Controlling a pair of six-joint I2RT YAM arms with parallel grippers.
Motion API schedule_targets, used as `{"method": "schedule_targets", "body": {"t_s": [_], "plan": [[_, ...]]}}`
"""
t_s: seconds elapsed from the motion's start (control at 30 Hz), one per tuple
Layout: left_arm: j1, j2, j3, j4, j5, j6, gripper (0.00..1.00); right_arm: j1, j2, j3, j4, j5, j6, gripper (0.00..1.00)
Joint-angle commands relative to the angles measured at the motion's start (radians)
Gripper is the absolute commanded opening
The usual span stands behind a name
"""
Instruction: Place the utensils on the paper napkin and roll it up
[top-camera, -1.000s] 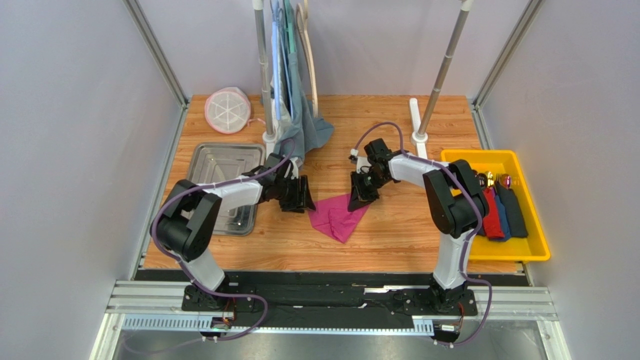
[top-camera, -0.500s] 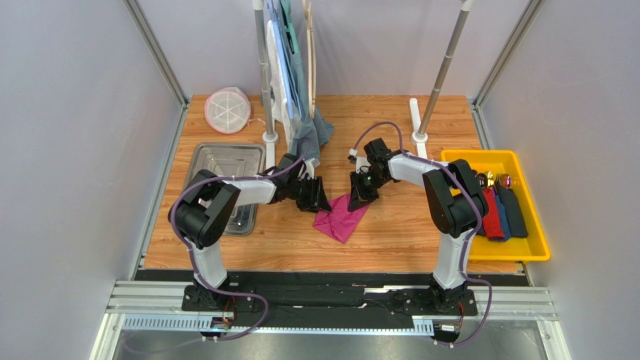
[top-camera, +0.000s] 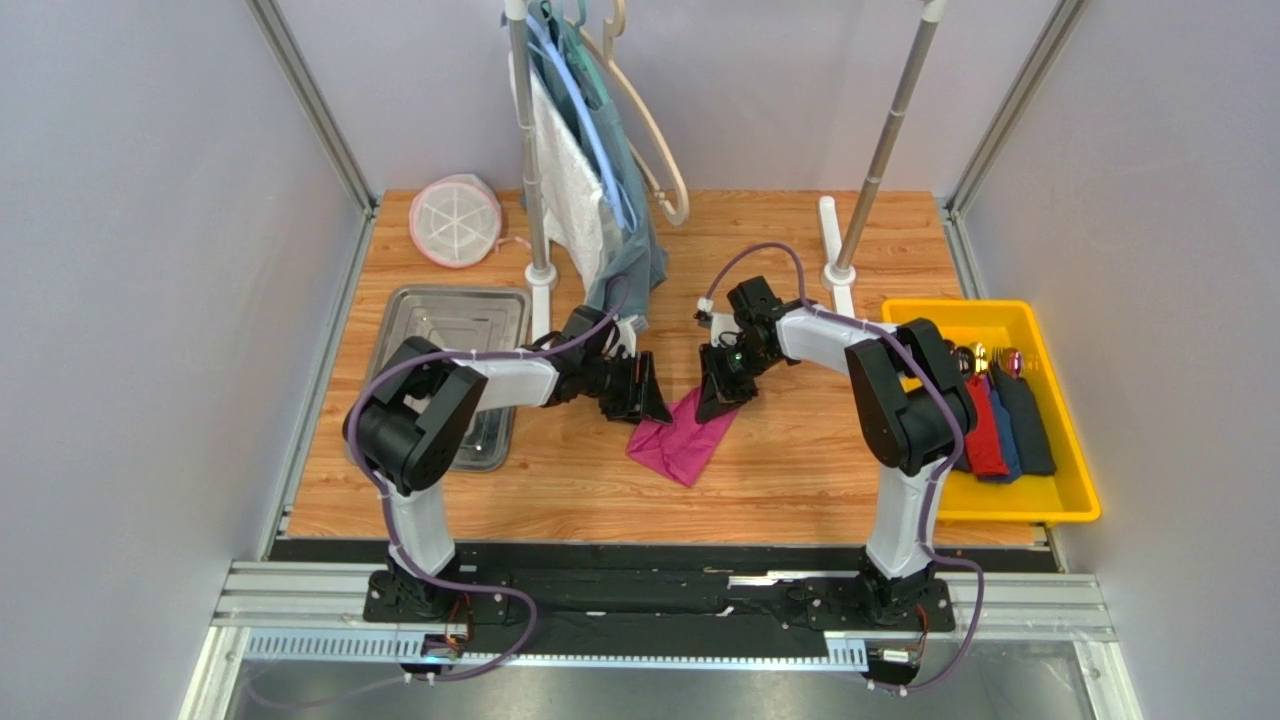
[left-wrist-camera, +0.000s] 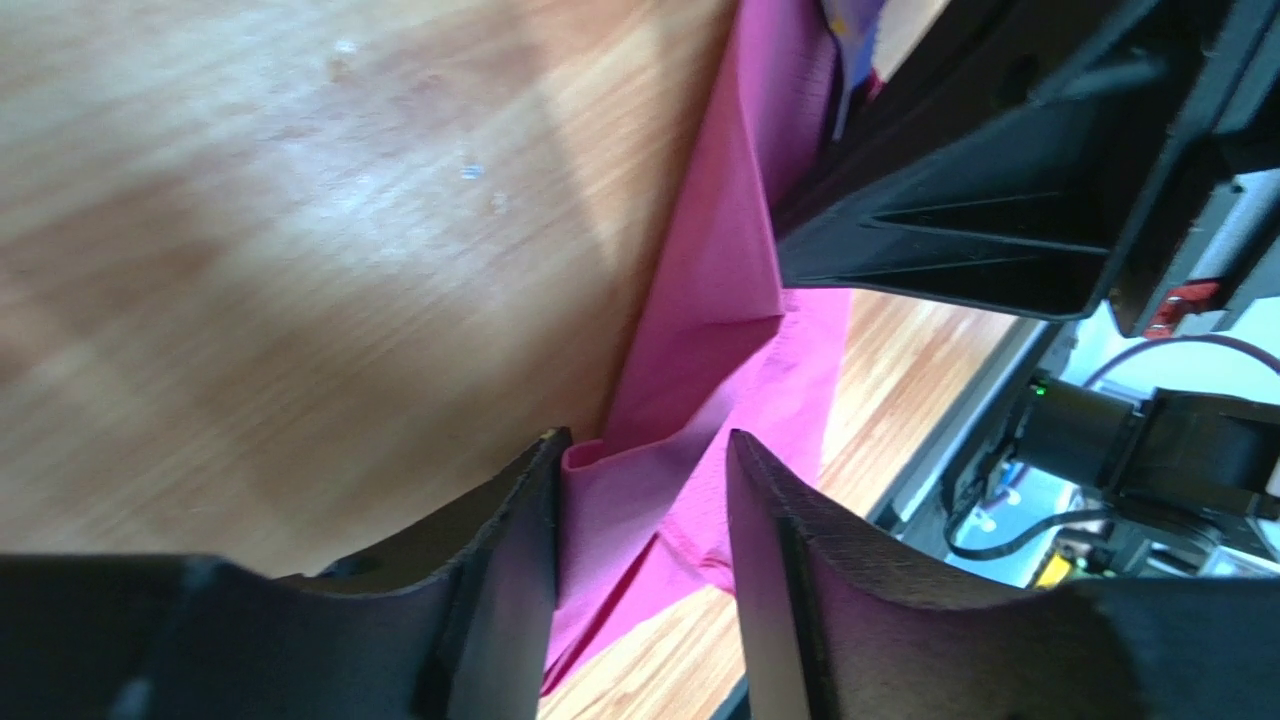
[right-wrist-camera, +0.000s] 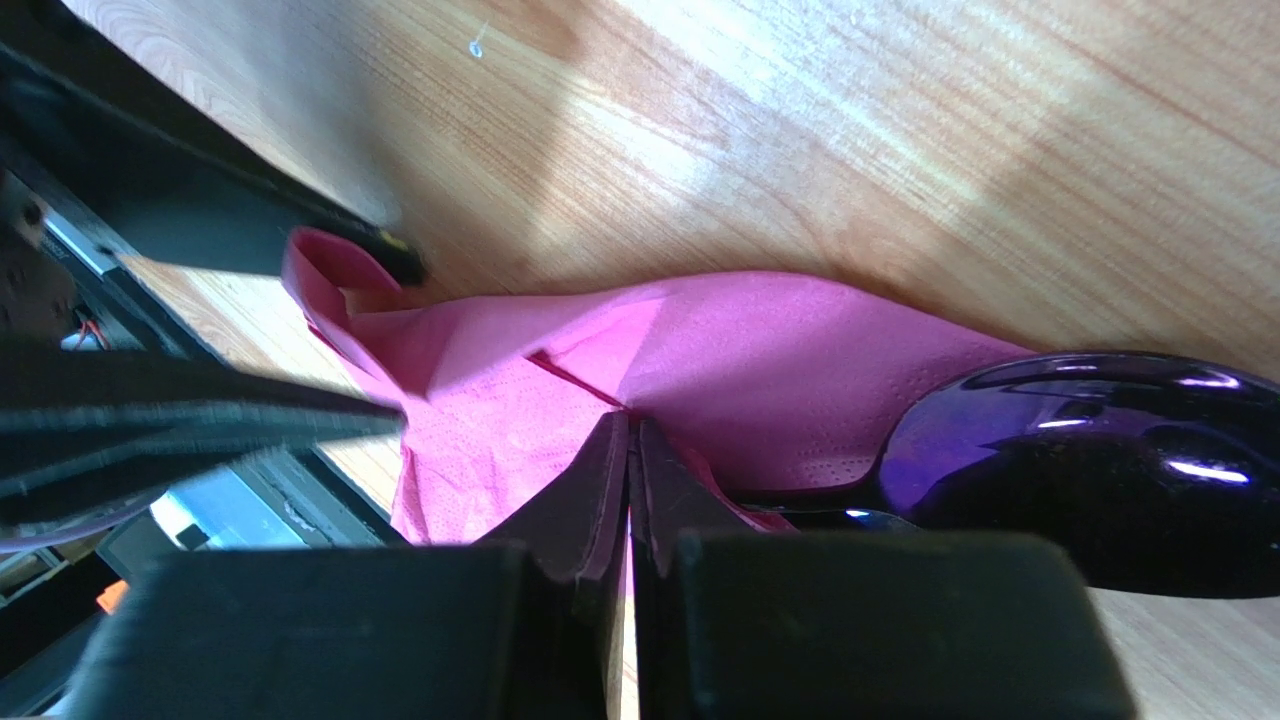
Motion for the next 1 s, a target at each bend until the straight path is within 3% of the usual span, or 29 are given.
{"method": "schedule_targets", "body": {"t_s": [0.0,0.03,0.17,0.37,0.57,0.97], "plan": [[0.006,0.021,0.02,-0.093,-0.068,0.085,0.5,0.015,0.065,-0.037,-0.021,0.138,-0.071,0.02],[0.006,0.021,0.018,-0.091,-0.059,0.082,0.49,0.017,0.065,-0.039,-0.019,0.138,-0.069,0.02],[0.004,-0.02,-0.006,-0.058,-0.016,0.064,0.21,0.015,0.07,-0.04,-0.018,0.135,-0.066,0.02],[-0.029,-0.112,-0.006,-0.045,0.036,0.041,0.05,0.017,0.071,-0.039,-0.012,0.134,-0.052,0.02],[-0.074,-0.094,0.014,0.025,0.065,-0.049,0.0,0.017,0.07,-0.043,-0.003,0.132,-0.028,0.01],[-0.157,0.027,0.038,0.053,0.024,-0.137,0.0,0.015,0.06,-0.046,0.004,0.135,-0.005,0.01]]}}
